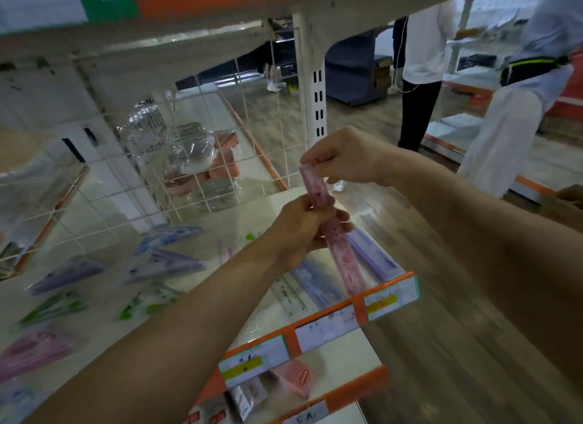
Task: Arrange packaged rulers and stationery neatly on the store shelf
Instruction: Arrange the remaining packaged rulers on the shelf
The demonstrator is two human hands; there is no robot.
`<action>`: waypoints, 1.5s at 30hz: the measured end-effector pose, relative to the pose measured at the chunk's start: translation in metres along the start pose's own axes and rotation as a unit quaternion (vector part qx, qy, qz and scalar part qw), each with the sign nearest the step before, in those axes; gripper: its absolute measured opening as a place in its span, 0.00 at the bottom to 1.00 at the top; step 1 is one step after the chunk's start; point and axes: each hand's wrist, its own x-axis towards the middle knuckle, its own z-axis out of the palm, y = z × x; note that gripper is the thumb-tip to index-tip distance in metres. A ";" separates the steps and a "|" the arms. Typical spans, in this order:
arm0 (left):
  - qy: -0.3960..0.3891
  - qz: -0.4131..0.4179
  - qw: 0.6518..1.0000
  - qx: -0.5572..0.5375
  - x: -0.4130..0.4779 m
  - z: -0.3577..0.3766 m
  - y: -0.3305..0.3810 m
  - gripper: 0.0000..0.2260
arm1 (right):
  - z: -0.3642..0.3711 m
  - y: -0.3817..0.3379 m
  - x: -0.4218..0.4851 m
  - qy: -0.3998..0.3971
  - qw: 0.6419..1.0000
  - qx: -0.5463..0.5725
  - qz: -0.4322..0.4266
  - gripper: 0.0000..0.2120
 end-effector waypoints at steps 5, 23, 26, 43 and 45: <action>0.011 -0.064 0.997 -0.052 0.010 -0.007 -0.003 0.05 | 0.012 0.003 0.020 -0.052 0.998 -0.008 0.022 0.14; 0.195 -0.007 0.938 0.285 0.012 -0.034 -0.008 0.13 | 0.065 0.049 0.056 -0.188 0.971 -0.129 0.071 0.12; 0.186 0.000 0.936 0.298 0.010 -0.037 -0.009 0.08 | 0.072 0.053 0.055 -0.200 0.968 -0.129 0.082 0.12; 0.193 -0.003 0.845 0.498 -0.013 -0.076 -0.006 0.10 | 0.081 0.043 0.047 -0.158 0.944 -0.289 0.010 0.17; 0.131 0.009 0.801 0.584 -0.025 -0.077 -0.013 0.12 | 0.085 0.029 0.048 -0.155 0.951 -0.265 -0.035 0.18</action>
